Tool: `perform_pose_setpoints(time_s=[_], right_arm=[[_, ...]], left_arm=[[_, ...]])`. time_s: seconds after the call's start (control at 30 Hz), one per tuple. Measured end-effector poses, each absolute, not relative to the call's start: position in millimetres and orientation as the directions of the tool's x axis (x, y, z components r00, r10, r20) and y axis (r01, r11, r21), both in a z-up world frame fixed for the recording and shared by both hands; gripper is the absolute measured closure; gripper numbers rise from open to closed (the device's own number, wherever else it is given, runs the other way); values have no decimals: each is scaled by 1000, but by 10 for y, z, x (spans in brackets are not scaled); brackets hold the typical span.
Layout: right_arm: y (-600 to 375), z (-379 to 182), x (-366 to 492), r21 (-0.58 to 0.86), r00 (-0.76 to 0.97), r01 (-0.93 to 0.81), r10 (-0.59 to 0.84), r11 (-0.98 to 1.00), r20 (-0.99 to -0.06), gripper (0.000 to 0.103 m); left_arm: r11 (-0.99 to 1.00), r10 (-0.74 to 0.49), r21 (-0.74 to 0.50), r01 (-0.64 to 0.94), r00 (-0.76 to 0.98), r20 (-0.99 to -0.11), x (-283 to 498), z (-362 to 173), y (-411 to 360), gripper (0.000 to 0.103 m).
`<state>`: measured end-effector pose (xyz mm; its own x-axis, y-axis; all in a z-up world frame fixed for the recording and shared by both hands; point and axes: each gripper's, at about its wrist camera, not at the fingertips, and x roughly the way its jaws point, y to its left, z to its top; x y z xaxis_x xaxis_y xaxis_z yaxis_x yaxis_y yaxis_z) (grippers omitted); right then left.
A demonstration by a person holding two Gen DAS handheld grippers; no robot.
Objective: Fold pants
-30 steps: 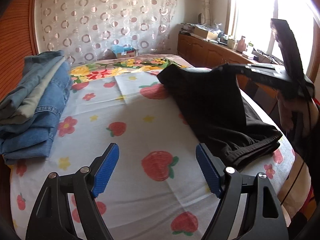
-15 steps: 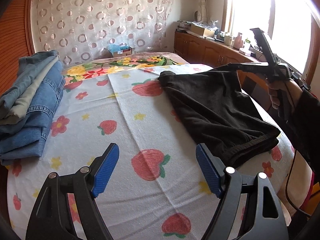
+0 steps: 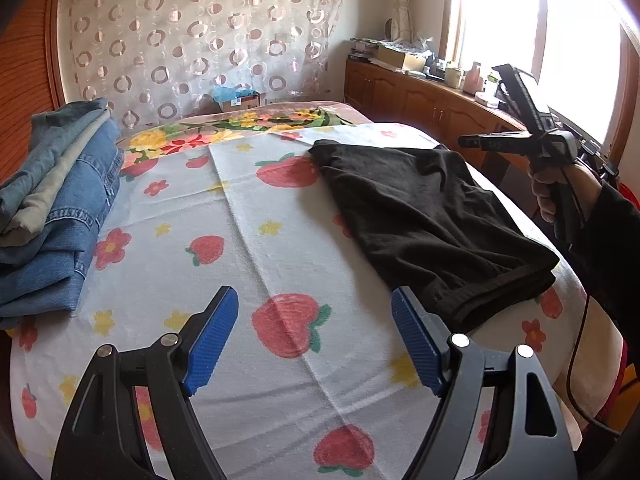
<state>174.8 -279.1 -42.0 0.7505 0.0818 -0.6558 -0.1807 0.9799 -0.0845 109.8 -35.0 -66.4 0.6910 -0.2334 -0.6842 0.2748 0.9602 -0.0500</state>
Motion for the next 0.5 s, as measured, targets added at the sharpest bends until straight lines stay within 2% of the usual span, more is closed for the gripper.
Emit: perform_pose_setpoints(time_s=[0.07, 0.2, 0.5], right_arm=[[-2775, -412, 1614, -74, 753, -206, 109, 976, -649, 91], [-2829, -446, 1288, -57, 763, -230, 144, 972, -630, 75], [-2994, -573, 588, -16, 753, -279, 208, 960, -624, 72]], left_arm=[[958, -237, -50, 281, 689, -685, 1095, -671, -376, 23], [955, -243, -47, 293, 682, -689, 1098, -682, -431, 23], [945, -255, -35, 325, 665, -702, 1114, -710, -606, 23]])
